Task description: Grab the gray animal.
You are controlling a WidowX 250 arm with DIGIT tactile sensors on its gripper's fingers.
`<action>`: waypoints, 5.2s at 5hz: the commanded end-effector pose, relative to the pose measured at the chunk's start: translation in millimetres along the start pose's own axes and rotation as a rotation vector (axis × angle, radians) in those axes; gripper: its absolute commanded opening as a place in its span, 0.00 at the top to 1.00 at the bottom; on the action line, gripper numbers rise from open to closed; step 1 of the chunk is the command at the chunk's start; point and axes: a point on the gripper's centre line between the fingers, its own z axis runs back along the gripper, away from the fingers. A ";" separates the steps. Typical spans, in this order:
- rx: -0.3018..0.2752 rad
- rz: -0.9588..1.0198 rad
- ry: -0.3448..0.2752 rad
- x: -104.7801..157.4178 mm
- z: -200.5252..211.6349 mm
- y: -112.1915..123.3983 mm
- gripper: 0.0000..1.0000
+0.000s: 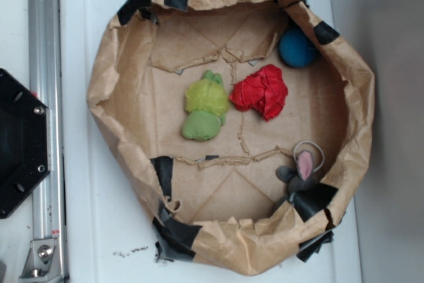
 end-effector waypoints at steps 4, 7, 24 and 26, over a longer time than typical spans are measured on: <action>-0.348 0.235 -0.029 93.7 -74.8 9.1 0.00; -0.427 0.383 -0.033 140.3 -155.6 -3.7 0.00; -0.299 0.669 -0.099 136.0 -162.9 -1.0 0.00; -0.227 0.799 -0.203 150.8 -172.5 0.2 0.00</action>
